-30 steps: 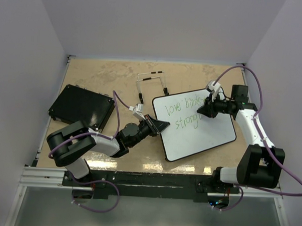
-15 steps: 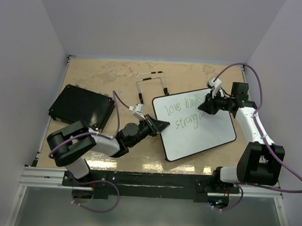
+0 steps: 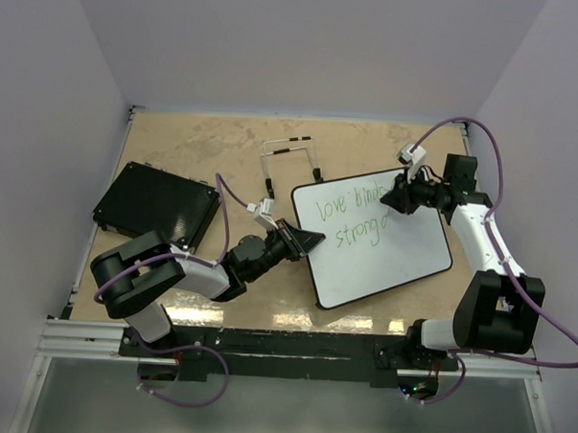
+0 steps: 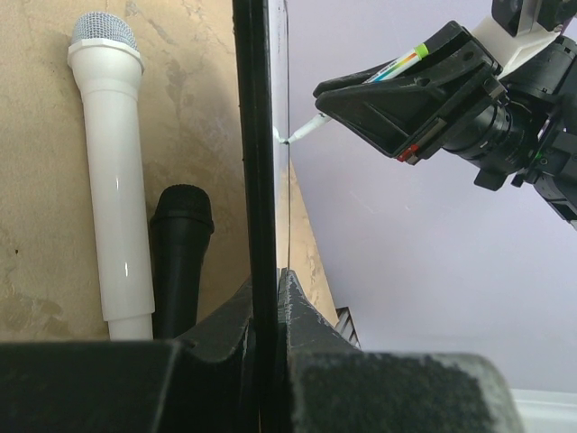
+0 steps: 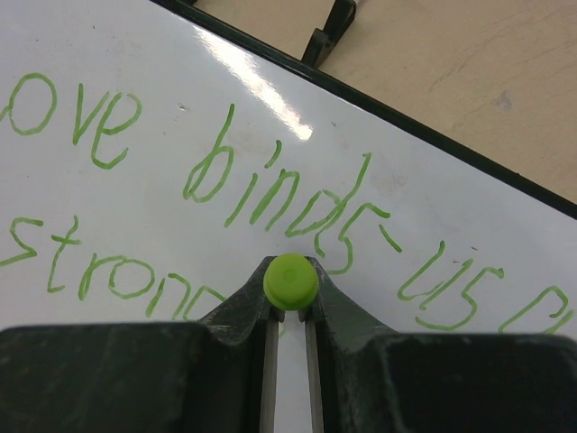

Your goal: Write a sentence on the whiteboard

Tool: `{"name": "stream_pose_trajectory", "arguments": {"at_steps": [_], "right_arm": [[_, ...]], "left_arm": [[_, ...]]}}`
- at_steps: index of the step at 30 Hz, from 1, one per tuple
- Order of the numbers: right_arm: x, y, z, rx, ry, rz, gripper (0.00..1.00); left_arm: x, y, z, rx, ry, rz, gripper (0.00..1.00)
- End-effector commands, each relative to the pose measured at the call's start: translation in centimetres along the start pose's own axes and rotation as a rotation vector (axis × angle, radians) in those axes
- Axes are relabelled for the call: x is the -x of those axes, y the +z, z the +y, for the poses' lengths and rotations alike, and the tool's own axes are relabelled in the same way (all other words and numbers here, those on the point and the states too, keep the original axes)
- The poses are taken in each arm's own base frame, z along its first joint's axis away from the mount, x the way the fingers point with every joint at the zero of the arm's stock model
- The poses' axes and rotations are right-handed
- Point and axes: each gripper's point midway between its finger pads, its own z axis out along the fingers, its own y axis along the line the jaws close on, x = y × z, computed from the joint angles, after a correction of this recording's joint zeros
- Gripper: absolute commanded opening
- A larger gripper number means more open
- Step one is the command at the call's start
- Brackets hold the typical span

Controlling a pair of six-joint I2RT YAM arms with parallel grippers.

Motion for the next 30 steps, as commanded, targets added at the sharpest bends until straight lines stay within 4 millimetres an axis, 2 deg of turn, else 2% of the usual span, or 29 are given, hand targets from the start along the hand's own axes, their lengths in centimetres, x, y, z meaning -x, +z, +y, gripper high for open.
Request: {"name": "stream_pose_trajectory", "arguments": {"at_steps": [1, 11, 17, 21, 27, 30], "right_arm": [[0.9, 0.0, -0.2, 0.003, -0.037, -0.009, 0.00], [-1.8, -0.5, 1.3, 0.046, -0.032, 0.074, 0.00], [-2.3, -0.8, 0.3, -0.019, -0.025, 0.106, 0.00], [-1.4, -1.1, -0.1, -0.032, -0.035, 0.089, 0.00], [1.6, -1.8, -0.1, -0.020, -0.061, 0.013, 0.00], [2.3, -1.8, -0.2, -0.023, -0.059, -0.007, 0.00]], "left_arm": [[1.4, 0.4, -2.3, -0.094, 0.078, -0.054, 0.00], [1.5, 0.2, -2.2, -0.092, 0.078, -0.057, 0.00], [1.6, 0.2, -2.2, -0.090, 0.082, -0.058, 0.00], [1.6, 0.3, -2.1, -0.088, 0.082, -0.058, 0.00], [1.6, 0.3, -2.1, -0.091, 0.084, -0.057, 0.00], [1.6, 0.3, -2.1, -0.092, 0.084, -0.055, 0.00]]}}
